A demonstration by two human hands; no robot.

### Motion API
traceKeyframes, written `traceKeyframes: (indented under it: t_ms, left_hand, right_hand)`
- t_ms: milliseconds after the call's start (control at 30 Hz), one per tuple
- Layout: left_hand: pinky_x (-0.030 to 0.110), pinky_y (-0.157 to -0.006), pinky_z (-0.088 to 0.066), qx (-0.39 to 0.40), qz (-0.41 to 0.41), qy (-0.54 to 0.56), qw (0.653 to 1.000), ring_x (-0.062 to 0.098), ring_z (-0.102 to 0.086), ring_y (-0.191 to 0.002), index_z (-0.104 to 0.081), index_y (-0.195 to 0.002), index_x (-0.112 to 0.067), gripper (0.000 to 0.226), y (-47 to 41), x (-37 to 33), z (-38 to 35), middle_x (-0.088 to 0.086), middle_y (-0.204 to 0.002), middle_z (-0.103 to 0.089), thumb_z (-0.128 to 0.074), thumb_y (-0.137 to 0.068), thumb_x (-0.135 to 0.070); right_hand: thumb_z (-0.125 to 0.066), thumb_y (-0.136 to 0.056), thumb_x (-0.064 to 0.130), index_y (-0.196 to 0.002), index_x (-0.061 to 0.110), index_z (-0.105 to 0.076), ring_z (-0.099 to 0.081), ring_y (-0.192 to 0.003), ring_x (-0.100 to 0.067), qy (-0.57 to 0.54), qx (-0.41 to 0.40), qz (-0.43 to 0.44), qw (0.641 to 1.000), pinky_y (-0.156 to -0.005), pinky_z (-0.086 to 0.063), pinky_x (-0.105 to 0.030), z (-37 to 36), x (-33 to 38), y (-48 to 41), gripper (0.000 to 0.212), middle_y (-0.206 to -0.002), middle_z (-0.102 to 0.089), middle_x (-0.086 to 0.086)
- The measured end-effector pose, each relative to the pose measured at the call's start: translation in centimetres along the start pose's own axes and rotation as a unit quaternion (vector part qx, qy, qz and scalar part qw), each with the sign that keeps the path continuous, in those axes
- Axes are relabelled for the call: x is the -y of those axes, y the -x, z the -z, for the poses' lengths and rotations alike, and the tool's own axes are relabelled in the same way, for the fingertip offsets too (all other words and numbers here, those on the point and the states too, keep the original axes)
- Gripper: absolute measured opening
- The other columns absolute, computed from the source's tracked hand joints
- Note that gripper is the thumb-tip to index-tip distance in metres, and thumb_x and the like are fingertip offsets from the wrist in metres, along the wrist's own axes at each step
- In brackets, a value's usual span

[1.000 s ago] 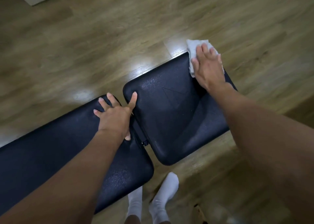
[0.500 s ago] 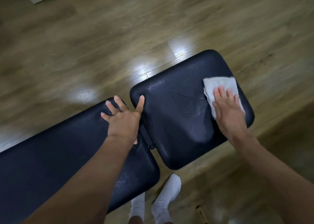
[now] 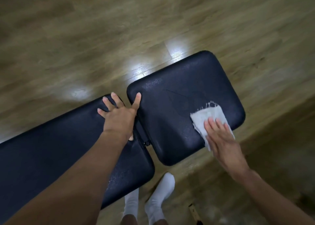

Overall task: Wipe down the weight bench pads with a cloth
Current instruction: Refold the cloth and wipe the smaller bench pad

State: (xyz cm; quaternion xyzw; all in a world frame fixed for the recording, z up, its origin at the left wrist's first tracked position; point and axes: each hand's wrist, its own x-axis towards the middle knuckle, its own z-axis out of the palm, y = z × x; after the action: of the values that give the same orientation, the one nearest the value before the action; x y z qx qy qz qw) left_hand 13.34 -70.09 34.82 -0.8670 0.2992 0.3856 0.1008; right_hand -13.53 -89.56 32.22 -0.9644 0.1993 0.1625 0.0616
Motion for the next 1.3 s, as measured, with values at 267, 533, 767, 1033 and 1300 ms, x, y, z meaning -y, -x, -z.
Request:
traceKeyframes:
  t_ms: [267,533,767,1033,1300]
  left_hand:
    - [0.074,-0.104,-0.018,0.003,-0.003,0.016,1.000,0.065,0.007,-0.134,0.027,-0.144,-0.039,0.141,0.0,0.2,-0.1,0.041,-0.148,0.015,-0.087,-0.065,-0.016]
    - [0.073,-0.104,-0.019,0.009,-0.004,0.015,1.000,0.062,0.008,-0.136,0.024,-0.145,-0.041,0.141,0.3,0.2,0.5,0.039,-0.149,0.015,-0.088,-0.063,-0.019]
    - [0.075,-0.103,-0.018,-0.003,0.000,0.015,1.000,0.064,0.007,-0.134,0.025,-0.145,-0.039,0.142,0.1,0.0,0.0,0.041,-0.148,0.015,-0.089,-0.063,-0.017]
    - [0.073,-0.104,-0.020,-0.004,-0.005,0.024,1.000,0.063,0.005,-0.136,0.022,-0.146,-0.041,0.139,0.4,0.1,0.2,0.040,-0.149,0.013,-0.088,-0.064,-0.016]
    - [0.072,-0.105,-0.020,-0.028,-0.018,0.021,0.999,0.062,0.005,-0.136,0.023,-0.148,-0.028,0.141,0.7,0.7,-0.5,0.039,-0.150,0.011,-0.089,-0.062,-0.024]
  right_hand:
    - [-0.042,-0.096,0.010,-0.143,0.012,-0.027,-0.040,-0.128,-0.035,0.017,-0.044,-0.018,0.999,-0.108,-0.029,-0.046,2.3,3.4,-15.7,0.049,-0.145,-0.038,-0.009]
    - [-0.034,-0.102,0.021,-0.144,0.010,-0.035,-0.038,-0.135,-0.033,-0.005,-0.042,0.005,0.999,-0.113,-0.028,-0.047,2.6,2.9,-12.3,0.043,-0.148,-0.040,-0.010]
    - [-0.020,-0.102,0.026,-0.141,0.009,-0.043,-0.041,-0.135,-0.030,-0.013,0.022,0.021,0.999,-0.115,-0.024,-0.045,0.5,2.8,0.2,0.048,-0.146,-0.045,-0.009]
    - [-0.035,-0.102,0.016,-0.147,0.015,-0.024,-0.025,-0.140,-0.029,-0.025,-0.042,0.006,0.999,-0.118,-0.016,-0.046,3.8,9.6,-18.7,0.046,-0.154,-0.027,-0.003]
    - [-0.029,-0.097,0.017,-0.144,0.012,-0.033,-0.034,-0.139,-0.028,0.004,0.020,0.045,0.999,-0.117,-0.018,-0.044,0.1,6.4,-1.6,0.047,-0.149,-0.041,-0.008]
